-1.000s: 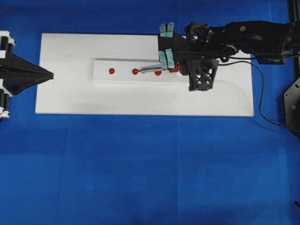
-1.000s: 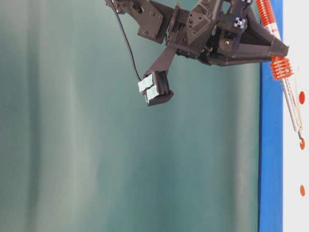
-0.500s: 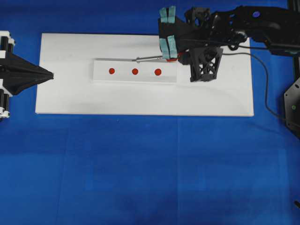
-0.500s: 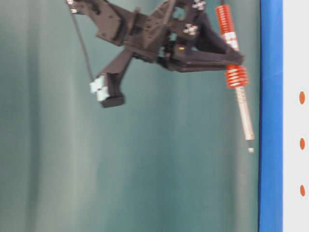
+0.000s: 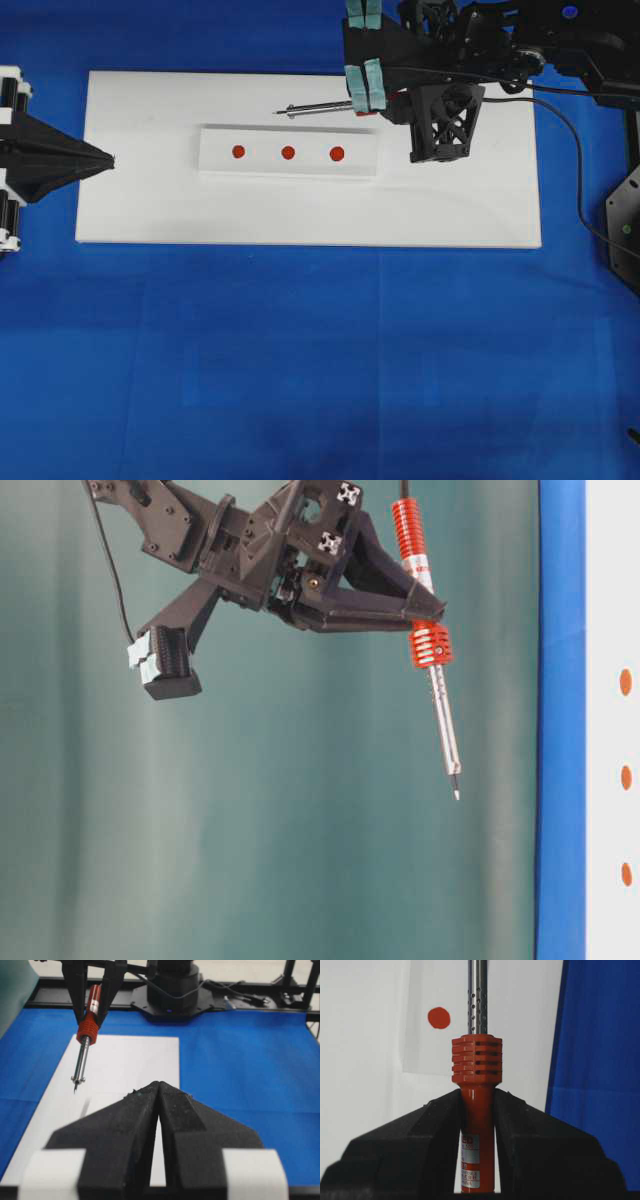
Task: Touch the tip of the soldering iron to the mark.
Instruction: 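Lift the iron and move it rightward above the strip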
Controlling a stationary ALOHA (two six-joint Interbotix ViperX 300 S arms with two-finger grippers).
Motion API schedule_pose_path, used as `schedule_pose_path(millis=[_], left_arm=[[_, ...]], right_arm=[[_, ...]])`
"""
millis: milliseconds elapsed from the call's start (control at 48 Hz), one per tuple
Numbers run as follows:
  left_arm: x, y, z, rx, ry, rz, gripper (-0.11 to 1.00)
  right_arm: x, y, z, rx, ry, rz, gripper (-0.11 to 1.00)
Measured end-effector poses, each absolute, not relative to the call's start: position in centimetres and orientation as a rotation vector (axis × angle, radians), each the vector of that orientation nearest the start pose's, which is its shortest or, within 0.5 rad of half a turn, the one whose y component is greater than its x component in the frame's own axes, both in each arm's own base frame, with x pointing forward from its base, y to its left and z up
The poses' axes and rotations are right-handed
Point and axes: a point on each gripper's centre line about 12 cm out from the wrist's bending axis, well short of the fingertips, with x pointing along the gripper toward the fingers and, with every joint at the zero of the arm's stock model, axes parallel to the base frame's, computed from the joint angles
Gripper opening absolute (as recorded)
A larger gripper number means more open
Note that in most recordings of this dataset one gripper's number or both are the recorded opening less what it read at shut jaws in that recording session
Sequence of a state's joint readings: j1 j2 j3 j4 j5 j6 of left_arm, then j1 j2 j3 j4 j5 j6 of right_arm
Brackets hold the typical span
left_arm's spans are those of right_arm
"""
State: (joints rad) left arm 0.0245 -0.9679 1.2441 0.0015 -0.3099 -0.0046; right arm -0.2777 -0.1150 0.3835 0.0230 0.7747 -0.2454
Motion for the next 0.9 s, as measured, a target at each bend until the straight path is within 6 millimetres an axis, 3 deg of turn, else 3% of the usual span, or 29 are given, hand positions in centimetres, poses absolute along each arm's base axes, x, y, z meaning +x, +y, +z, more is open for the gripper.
schedule_pose_path(millis=[292,687,896], left_arm=[[19.3,0.5,26.8,-0.004,-0.032,0.024,0.00],[19.3,0.5,26.9,-0.004,-0.040,0.024,0.00],[19.3,0.5,26.9,-0.004,-0.040,0.024,0.00]], right_arm=[[34.1,-10.2,25.1,-0.024,1.056,-0.145,0.06],[29.3,-9.1,24.8,-0.005,1.078,-0.172,0.06],[28.5,-9.1,25.1,0.001,1.072,-0.182,0.06]])
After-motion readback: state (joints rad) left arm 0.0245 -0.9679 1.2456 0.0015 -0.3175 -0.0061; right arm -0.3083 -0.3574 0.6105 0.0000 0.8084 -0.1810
